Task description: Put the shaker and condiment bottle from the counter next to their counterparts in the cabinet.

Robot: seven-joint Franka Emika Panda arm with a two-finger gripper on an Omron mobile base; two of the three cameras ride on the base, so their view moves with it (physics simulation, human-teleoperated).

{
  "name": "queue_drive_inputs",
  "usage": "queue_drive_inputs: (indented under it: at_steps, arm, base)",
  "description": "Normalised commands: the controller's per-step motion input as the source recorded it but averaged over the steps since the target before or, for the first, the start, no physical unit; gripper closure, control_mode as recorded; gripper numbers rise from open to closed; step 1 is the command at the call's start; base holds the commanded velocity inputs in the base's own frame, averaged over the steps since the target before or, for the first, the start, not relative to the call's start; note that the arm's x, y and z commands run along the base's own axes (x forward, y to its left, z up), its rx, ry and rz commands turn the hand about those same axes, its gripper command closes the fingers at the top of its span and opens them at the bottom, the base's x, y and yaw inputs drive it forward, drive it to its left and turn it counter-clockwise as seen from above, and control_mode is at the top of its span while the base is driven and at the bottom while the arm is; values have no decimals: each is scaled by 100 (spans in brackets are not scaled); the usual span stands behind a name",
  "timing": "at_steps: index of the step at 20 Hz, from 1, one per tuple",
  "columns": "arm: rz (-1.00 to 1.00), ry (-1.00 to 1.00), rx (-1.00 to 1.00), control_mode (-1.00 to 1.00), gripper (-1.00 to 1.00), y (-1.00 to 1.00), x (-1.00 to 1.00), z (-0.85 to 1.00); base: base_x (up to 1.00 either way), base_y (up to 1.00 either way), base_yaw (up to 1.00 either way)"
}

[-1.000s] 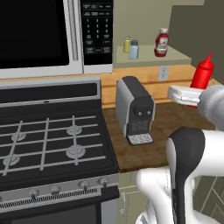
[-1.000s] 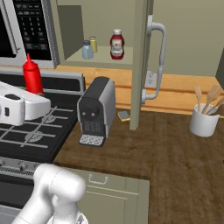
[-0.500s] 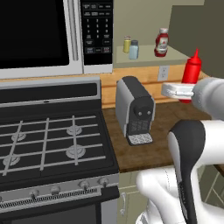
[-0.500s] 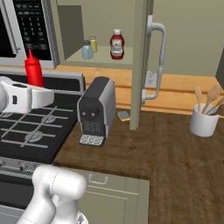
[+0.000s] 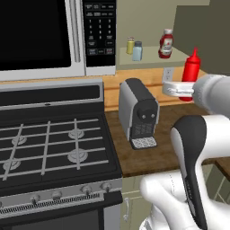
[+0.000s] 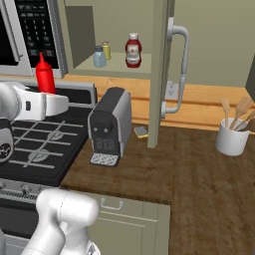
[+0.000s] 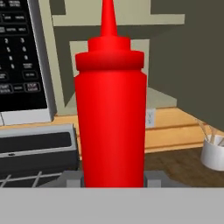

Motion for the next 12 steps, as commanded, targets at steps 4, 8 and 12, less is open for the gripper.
queue_drive_inputs:
  at_steps: [4, 8, 12]
  arm:
    - [-7, -5, 0, -100, 100, -8, 30, 3]
    - [-6, -9, 0, -100, 100, -16, 18, 0]
    - [-2, -6, 0, -100, 100, -33, 11, 0]
  base:
    - [0, 0, 0]
    - [0, 0, 0]
    - [0, 0, 0]
